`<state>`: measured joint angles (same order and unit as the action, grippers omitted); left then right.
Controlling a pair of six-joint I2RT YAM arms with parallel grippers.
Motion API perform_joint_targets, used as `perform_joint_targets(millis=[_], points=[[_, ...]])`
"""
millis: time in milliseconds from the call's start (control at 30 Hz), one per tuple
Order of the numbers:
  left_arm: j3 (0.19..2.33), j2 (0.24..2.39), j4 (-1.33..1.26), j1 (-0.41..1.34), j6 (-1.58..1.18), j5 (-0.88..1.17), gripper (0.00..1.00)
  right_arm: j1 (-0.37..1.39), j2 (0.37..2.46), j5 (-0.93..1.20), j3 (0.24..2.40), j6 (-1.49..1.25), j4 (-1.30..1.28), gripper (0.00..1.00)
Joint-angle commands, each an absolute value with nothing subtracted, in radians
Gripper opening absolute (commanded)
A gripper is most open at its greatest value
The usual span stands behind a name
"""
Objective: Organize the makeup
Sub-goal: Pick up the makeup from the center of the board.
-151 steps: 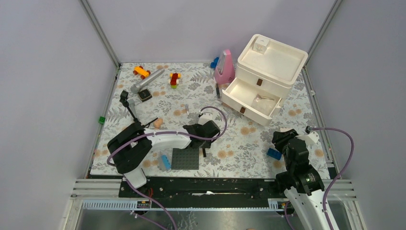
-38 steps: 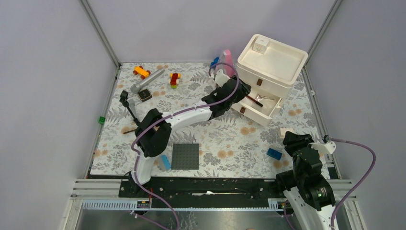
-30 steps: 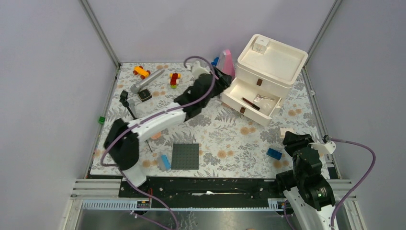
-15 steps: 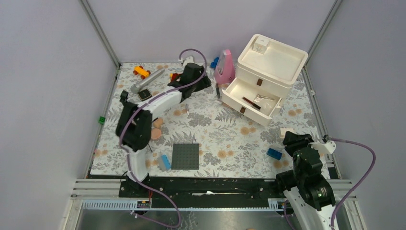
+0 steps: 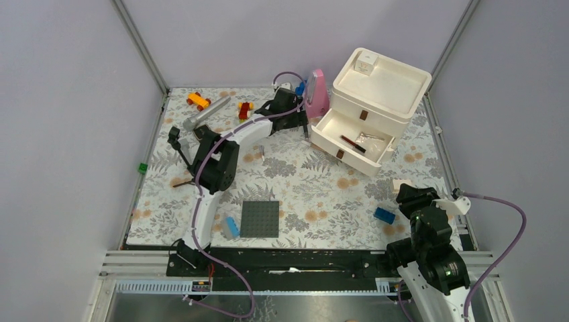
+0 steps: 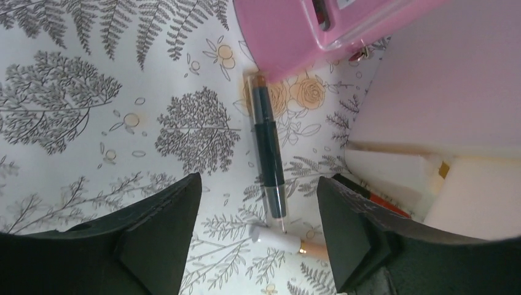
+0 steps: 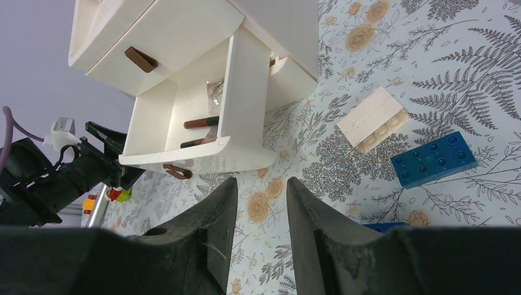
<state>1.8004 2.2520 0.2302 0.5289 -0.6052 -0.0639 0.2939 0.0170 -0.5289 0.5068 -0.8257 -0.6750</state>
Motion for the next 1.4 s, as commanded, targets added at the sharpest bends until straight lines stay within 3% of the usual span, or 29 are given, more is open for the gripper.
perform_joint_targets(millis=[0,467,800,1167,1367], points=[[1.895,2.316,0.226,0.528,-0.591,-0.075,0.77,0.299,0.028,-0.517,0.515,-0.813,-0.635,0.42],[2.146,2.502,0.37,0.584,-0.543,-0.211,0.79,0.298,0.023,-0.509,0.516,-0.806,-0.634,0.43],[2.19,2.552,0.485,0.603,-0.479,-0.302,0.68,0.298,0.013,-0.506,0.514,-0.808,-0.634,0.43],[2.146,2.553,0.508,0.594,-0.47,-0.321,0.22,0.298,0.008,-0.506,0.515,-0.808,-0.634,0.43],[2.03,2.464,0.469,0.556,-0.487,-0.337,0.05,0.298,0.008,-0.508,0.514,-0.81,-0.635,0.43]])
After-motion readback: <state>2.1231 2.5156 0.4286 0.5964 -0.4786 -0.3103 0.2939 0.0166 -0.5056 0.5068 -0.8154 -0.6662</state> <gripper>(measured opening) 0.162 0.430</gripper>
